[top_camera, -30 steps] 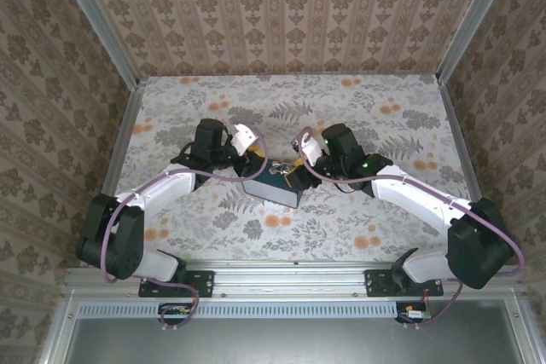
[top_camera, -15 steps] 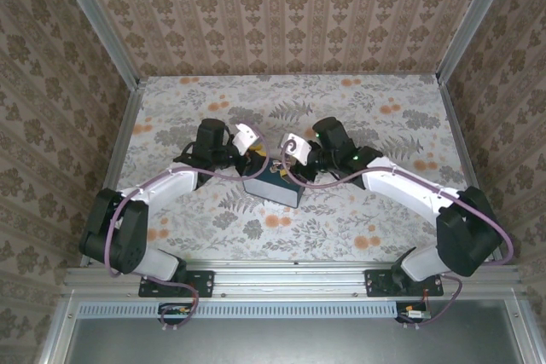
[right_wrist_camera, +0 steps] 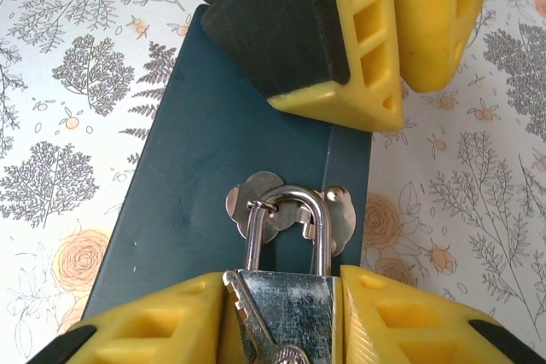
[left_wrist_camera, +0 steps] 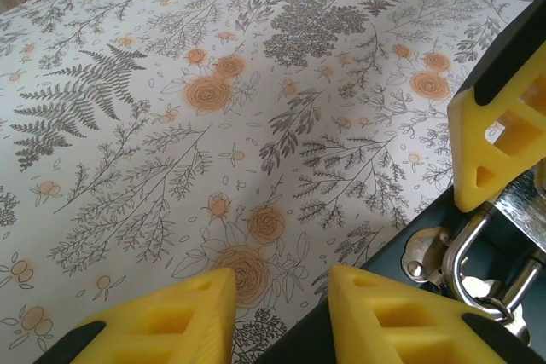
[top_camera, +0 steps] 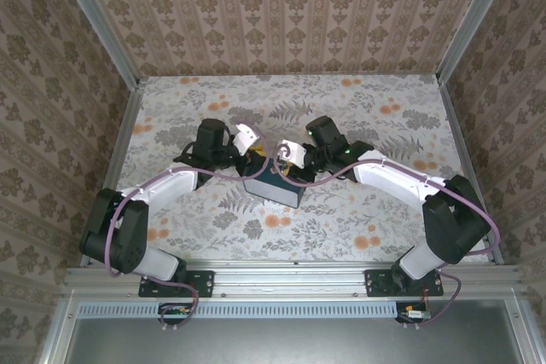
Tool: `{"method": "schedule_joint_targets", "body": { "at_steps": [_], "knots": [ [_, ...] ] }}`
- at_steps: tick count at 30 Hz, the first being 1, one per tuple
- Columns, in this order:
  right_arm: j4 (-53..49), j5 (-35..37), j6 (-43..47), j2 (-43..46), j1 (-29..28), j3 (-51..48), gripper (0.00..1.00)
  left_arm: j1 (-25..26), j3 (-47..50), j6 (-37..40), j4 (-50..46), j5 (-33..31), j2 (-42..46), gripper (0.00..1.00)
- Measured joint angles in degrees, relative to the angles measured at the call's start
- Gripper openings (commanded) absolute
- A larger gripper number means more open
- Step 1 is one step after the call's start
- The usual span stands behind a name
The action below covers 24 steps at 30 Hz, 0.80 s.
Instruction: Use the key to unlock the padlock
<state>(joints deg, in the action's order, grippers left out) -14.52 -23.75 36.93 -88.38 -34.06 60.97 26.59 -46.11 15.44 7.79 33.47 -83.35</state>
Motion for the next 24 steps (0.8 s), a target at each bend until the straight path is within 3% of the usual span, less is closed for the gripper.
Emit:
{"method": "schedule_joint_targets", "body": {
  "at_steps": [12, 24],
  "knots": [
    [-12.9, -3.7, 0.7, 3.4, 5.7, 3.9, 0.26, 0.0, 0.0, 0.0, 0.0, 1.5, -0.3, 0.3],
    [-14.3, -6.3, -3.5, 3.9, 8.4, 4.0, 0.28, 0.3, -0.1, -0.1, -0.7, 1.4, -0.3, 0.36]
  ]
}}
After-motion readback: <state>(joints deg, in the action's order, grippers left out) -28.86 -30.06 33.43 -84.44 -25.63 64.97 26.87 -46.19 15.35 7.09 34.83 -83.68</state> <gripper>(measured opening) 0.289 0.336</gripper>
